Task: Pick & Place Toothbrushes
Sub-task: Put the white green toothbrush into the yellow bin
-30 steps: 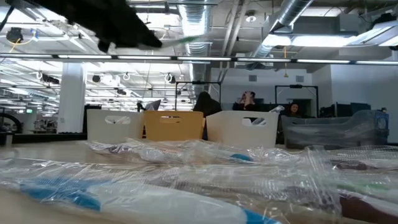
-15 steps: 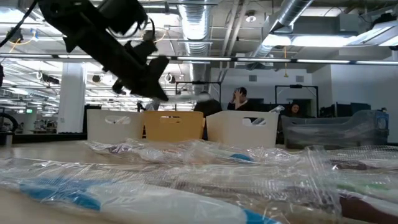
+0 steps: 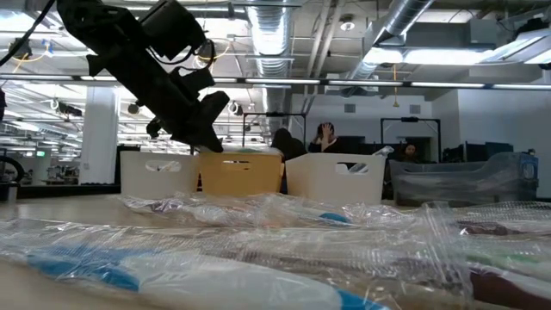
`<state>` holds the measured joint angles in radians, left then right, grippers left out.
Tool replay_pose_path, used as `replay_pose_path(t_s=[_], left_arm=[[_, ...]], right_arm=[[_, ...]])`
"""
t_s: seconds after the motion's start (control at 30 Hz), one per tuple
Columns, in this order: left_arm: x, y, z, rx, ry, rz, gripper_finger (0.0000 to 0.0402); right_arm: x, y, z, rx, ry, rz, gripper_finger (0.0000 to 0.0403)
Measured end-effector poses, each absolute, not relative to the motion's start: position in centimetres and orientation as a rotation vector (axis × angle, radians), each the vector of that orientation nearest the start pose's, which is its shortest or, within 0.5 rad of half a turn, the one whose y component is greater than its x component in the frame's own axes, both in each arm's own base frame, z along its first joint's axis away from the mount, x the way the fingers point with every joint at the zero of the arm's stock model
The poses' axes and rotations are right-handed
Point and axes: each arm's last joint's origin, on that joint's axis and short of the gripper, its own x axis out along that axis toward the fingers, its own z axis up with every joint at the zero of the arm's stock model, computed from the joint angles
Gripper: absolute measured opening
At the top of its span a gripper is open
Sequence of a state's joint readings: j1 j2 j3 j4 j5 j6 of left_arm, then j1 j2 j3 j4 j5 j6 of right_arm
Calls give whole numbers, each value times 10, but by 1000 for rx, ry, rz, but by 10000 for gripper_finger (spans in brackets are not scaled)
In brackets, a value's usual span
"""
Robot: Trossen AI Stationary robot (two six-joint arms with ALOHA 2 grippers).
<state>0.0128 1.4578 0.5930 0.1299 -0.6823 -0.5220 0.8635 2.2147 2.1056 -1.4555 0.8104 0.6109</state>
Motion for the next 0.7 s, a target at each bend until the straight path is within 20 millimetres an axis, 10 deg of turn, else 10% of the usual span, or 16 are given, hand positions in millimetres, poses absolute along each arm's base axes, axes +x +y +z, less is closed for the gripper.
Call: replay_pose_path(t_s=[0.7], left_arm=[[261, 32, 157, -278, 524, 820, 25]], right_arm=[[294, 312, 260, -605, 968, -271, 75]])
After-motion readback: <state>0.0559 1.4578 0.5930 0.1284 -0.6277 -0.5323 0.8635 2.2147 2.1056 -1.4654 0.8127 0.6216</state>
